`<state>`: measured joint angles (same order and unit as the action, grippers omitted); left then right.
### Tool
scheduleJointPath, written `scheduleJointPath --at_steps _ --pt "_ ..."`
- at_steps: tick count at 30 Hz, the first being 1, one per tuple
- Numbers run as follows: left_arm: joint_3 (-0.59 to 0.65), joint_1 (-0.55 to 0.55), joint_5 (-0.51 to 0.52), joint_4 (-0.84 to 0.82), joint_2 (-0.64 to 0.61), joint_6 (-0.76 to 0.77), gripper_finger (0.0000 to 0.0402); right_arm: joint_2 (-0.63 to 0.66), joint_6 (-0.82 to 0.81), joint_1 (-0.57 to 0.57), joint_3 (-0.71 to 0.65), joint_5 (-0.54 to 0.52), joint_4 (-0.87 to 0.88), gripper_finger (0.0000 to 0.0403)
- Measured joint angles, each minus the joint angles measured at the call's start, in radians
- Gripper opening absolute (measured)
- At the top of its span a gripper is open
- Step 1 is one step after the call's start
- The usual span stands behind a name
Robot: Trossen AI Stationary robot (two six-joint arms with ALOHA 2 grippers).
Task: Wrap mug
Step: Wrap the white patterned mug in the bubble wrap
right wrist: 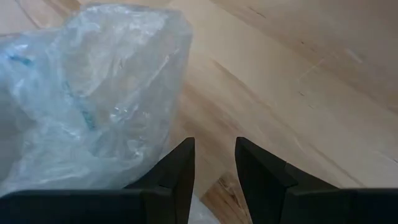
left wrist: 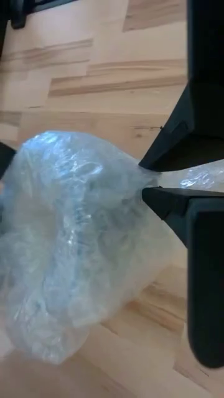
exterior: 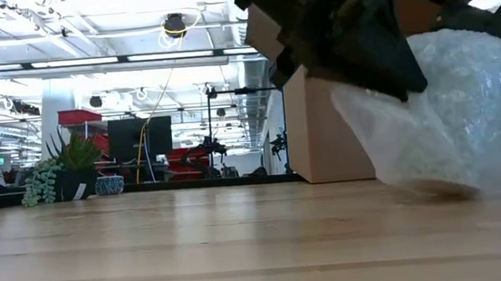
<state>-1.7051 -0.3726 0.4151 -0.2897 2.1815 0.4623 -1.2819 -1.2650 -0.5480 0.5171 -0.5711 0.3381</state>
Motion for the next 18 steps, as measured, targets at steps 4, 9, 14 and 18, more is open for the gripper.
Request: scheduleJointPath --at_steps 4,9,14,18 --pt "-0.002 -0.007 -0.006 -0.016 0.000 0.007 0.0031 0.010 0.019 0.003 0.000 0.003 -0.009 0.0107" --pt "-0.002 -0.029 -0.007 -0.161 -0.010 0.050 0.0031 0.044 0.046 -0.013 0.000 0.006 -0.003 0.0107" --pt "-0.002 -0.072 0.000 -0.272 -0.037 0.101 0.0031 0.086 0.103 -0.036 0.000 0.009 -0.014 0.0107" --pt "-0.001 -0.105 0.014 -0.180 -0.046 0.060 0.0031 0.093 0.113 -0.051 0.000 0.008 -0.020 0.0107"
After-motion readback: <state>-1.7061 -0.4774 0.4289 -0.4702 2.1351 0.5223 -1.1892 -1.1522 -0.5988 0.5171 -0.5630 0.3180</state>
